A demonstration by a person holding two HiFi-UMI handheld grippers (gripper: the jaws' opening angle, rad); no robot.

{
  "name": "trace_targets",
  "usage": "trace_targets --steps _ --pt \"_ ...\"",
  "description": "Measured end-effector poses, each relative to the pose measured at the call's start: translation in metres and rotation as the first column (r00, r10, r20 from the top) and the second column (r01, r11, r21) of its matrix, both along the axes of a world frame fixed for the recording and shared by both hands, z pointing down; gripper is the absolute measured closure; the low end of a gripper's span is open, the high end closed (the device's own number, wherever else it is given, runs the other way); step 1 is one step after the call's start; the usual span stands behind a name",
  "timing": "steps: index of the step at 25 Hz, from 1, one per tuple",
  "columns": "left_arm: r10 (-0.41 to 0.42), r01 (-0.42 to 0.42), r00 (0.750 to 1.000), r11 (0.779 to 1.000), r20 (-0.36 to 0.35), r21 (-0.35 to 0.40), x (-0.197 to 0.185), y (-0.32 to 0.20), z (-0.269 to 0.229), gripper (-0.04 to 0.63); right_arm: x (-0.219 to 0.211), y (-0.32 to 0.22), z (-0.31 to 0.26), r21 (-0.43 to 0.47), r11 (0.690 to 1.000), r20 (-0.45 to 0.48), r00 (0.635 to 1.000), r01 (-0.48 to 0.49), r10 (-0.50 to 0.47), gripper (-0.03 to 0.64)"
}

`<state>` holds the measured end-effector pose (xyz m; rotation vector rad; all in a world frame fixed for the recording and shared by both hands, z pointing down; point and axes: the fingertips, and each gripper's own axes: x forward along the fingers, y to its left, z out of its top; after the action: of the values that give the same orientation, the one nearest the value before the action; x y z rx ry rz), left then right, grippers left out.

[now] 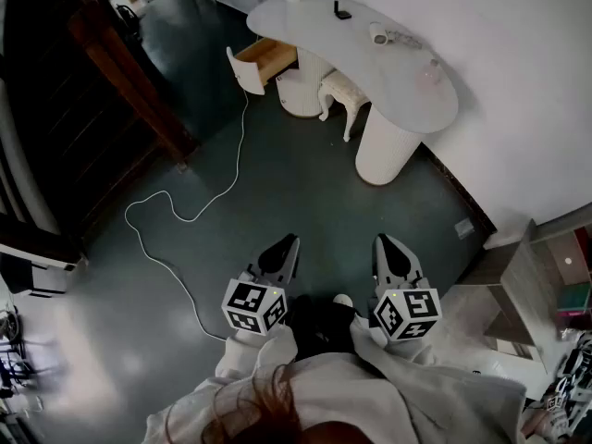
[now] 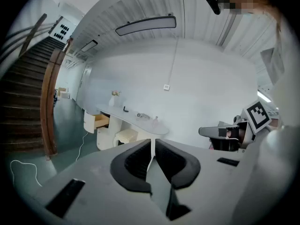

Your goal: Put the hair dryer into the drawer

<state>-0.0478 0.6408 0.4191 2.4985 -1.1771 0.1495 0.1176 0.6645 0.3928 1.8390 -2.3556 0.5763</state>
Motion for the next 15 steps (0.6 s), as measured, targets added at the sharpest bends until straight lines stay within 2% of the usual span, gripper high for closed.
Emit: trace_targets --steps 5,15 --pt "-0.001 0.001 1.0 1.0 0.0 -0.002 0.012 0.005 0.002 0.56 0.013 0.005 0.008 -0.024 1.0 0.009 1.0 0.0 0.001 0.567" --pt "-0.025 0.025 1.0 0.999 0.004 0.029 0.043 0.009 -0.004 0.56 0.042 0.006 0.012 -0.016 1.0 0.019 1.0 0.022 -0.022 0.567"
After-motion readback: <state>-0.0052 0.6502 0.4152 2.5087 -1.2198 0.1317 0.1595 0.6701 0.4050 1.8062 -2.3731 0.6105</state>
